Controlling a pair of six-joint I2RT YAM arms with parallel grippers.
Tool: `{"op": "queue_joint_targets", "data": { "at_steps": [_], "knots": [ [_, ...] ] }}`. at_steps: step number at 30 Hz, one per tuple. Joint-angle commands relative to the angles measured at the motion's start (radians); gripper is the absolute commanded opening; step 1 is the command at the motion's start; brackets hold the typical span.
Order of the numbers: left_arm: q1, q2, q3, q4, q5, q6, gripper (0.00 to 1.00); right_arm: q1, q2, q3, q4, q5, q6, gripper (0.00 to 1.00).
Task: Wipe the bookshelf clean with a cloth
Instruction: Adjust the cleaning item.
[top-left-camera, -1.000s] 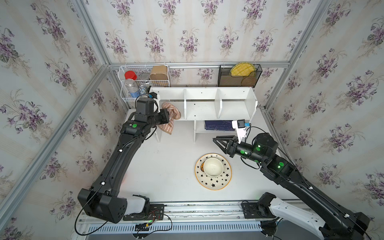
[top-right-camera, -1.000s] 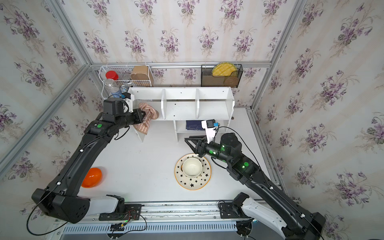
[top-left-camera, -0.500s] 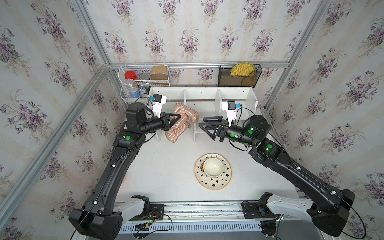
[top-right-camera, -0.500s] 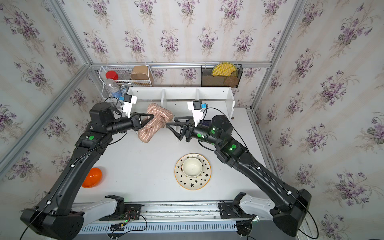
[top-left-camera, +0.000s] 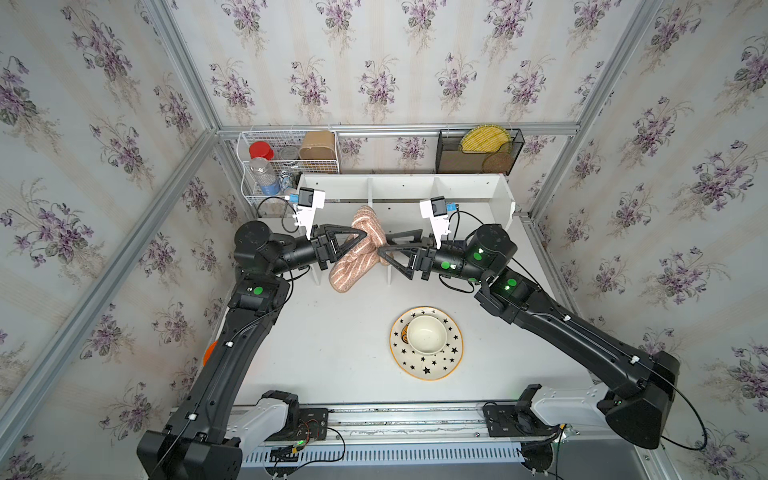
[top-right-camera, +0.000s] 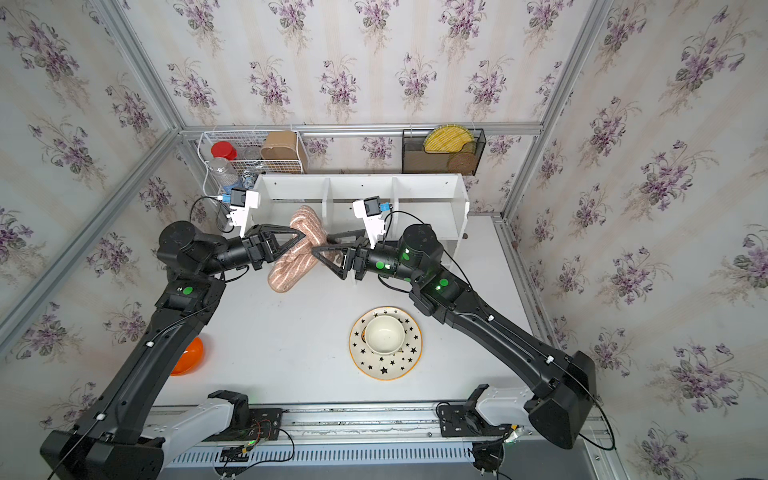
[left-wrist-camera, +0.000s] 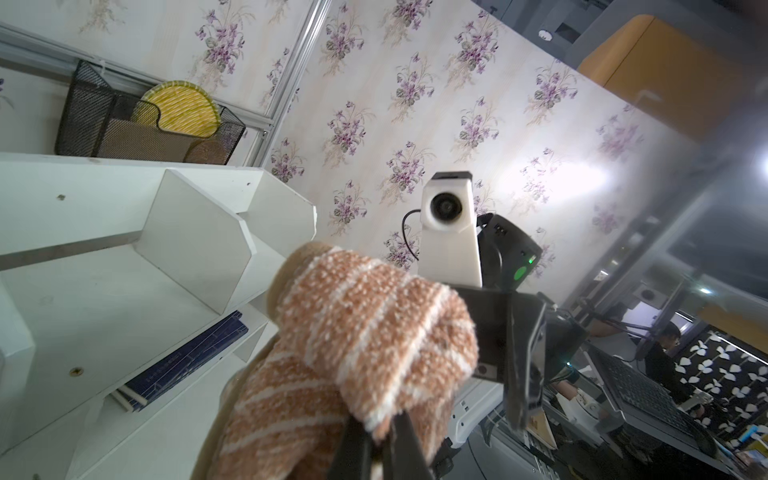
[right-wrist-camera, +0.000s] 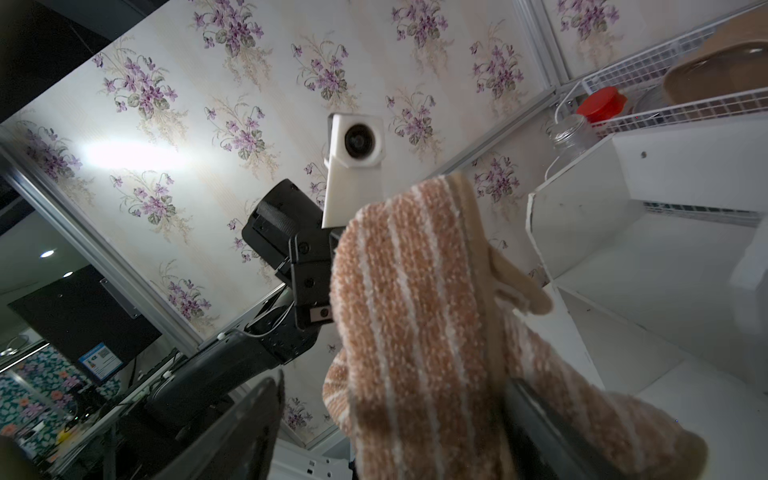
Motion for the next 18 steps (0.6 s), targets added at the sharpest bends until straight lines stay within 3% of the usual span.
{"op": "queue_joint_targets", "data": {
  "at_steps": [1, 11, 14, 18],
  "knots": [
    [0.001, 0.03, -0.008, 0.322, 0.044, -0.214, 0.0, 0.025, 0.009, -0.003, 0.074, -0.018, 0.007, 0.85],
    [-0.004, 0.133, -0.074, 0.841, 0.001, -0.617, 0.0, 0.028, 0.05, 0.04, 0.102, -0.002, 0.004, 0.88],
    [-0.009, 0.16, -0.069, 0.913, -0.017, -0.67, 0.0, 0.028, 0.073, 0.042, 0.12, 0.005, -0.005, 0.9],
    [-0.022, 0.156, -0.056, 0.868, -0.012, -0.643, 0.0, 0.027, 0.102, 0.028, 0.185, 0.022, -0.001, 0.94]
  ]
}}
